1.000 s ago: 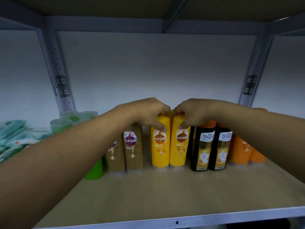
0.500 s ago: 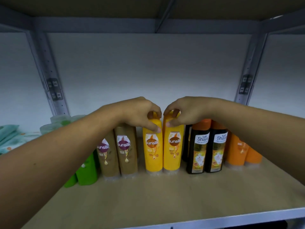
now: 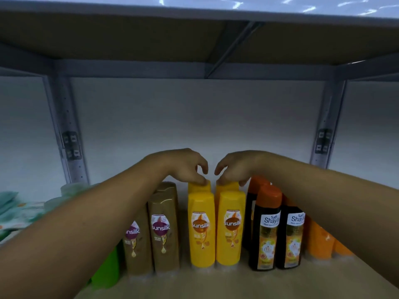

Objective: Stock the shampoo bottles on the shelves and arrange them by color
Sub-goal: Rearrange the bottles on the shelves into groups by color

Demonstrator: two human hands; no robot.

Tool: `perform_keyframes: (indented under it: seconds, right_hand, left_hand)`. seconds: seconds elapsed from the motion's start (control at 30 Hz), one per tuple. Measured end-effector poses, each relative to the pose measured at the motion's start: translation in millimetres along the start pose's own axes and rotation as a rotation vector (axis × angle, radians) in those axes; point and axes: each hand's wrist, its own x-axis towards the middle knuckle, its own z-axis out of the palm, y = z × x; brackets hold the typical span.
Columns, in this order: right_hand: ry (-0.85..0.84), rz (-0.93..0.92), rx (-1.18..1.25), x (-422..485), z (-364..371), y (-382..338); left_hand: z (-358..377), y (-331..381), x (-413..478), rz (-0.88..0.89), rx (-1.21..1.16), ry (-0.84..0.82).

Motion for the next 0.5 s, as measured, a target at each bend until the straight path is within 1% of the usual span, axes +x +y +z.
perform_keyframes:
  seconds: [0.1,0.3,0.5]
  right_hand:
    - [-0.053,0.057,0.112,7.7,5.3,2.9]
    - [0.014,-0.035,0.148,16.8,12.7,10.2]
    - [0.050,-0.073,0.135,17.8,16.1,13.5]
  left_hand:
    - [3.6,0.5,5.8,-0.001,-0.010,-0.025]
    - [5.5,-2.3,6.6,0.056,-0.083,-0.016]
    - [11.0,-5.9,5.2,0.081,-0.038,0.036]
